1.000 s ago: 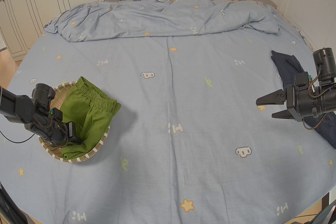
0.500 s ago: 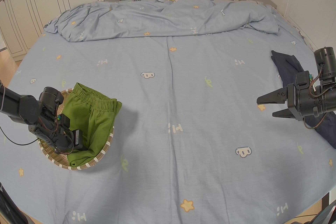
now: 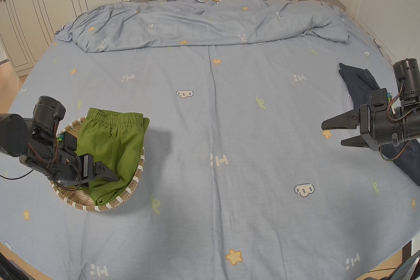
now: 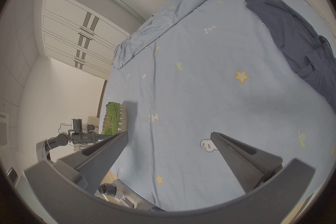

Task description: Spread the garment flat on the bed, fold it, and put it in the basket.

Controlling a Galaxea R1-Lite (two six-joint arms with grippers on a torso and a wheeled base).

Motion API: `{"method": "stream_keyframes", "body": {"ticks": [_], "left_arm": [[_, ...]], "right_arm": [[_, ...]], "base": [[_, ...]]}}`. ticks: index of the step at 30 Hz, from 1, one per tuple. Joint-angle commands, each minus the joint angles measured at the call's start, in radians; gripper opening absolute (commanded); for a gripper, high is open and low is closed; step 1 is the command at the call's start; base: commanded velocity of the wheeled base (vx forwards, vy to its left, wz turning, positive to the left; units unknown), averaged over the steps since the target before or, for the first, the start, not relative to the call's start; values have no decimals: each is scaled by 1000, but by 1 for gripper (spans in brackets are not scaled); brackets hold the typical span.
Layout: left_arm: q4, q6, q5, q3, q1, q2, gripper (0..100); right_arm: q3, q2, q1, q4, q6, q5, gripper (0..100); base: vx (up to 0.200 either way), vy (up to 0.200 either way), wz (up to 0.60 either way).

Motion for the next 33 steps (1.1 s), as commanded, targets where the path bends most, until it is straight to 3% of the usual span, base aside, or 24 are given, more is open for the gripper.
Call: {"method": "stream_keyframes", "body": {"ticks": [1, 6, 15, 19, 22, 29, 33], "left_arm": [[41, 18, 6, 19, -3, -141, 100], [131, 91, 6, 21, -3, -265, 100], [144, 94, 5, 56, -9, -561, 100], [142, 94, 3, 113, -15, -724, 100], [142, 94, 5, 234, -16, -952, 100], [144, 94, 5, 450, -15, -1374, 100], [145, 96, 3, 519, -12, -1506, 100]], "right_arm": [[-1, -6, -1, 0, 0, 0, 100], [-1, -10, -1, 0, 0, 0, 100], [120, -227, -12, 7, -81, -21, 100], [220, -408, -55, 52, -176, -26, 100], [367, -658, -107, 139, -288, -27, 100], [514, -1092, -136, 248, -302, -26, 100], [542, -1199, -141, 284, -302, -26, 100]], "base": [[0, 0, 0], [0, 0, 0], [0, 0, 0], [0, 0, 0], [0, 0, 0], [0, 0, 0], [0, 0, 0]]}}
